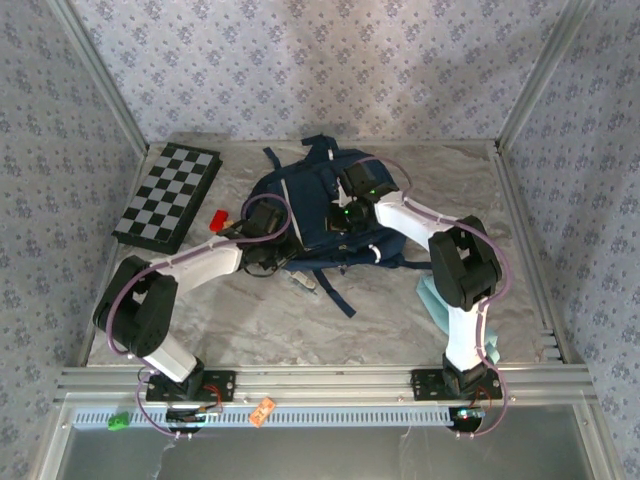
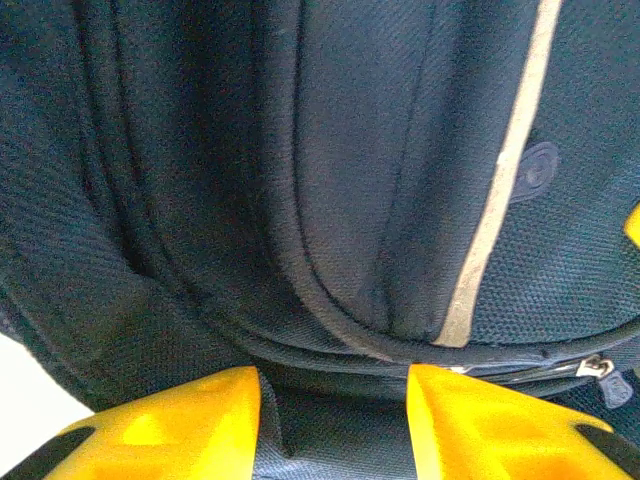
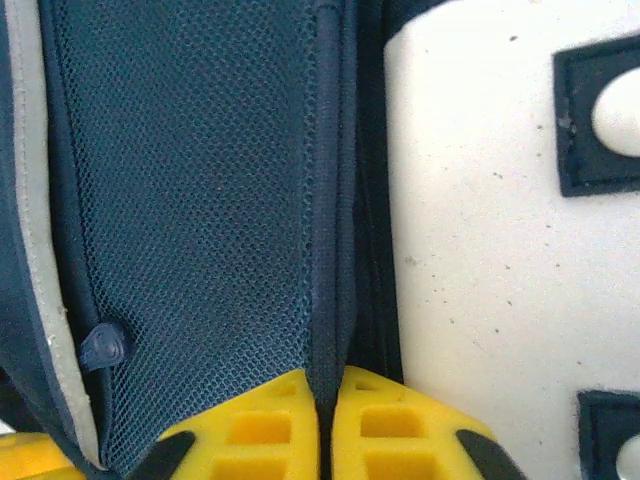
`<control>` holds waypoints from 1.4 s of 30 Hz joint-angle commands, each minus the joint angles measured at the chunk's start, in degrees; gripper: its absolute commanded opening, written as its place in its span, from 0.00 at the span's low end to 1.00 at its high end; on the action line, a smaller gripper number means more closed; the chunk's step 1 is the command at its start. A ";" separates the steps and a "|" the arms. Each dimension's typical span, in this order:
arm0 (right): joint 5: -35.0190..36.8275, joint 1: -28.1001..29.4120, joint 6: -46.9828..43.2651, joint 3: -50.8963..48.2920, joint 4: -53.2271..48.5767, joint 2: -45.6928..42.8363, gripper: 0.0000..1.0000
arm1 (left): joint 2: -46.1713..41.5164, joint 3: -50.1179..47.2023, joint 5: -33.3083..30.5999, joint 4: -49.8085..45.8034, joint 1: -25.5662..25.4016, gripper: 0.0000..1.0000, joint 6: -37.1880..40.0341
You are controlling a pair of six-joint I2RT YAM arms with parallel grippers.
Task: Pack the student bag
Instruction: Unzip the student bag at the top-center of the table.
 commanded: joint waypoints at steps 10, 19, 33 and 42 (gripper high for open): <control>-6.97 -1.43 15.18 -4.08 13.20 -13.01 0.00 | -0.27 3.13 -3.51 2.04 3.39 0.48 11.95; -1.16 -1.57 23.00 -6.68 20.59 -16.84 0.00 | -4.44 8.41 -3.58 2.68 4.41 0.64 26.27; -0.39 -1.80 28.56 -7.82 23.37 -17.66 0.00 | -11.62 6.36 -21.39 -2.63 -15.29 0.90 24.09; -2.30 -2.18 29.89 -7.53 23.76 -17.28 0.00 | -3.98 10.86 -26.94 -3.91 -21.32 0.90 27.69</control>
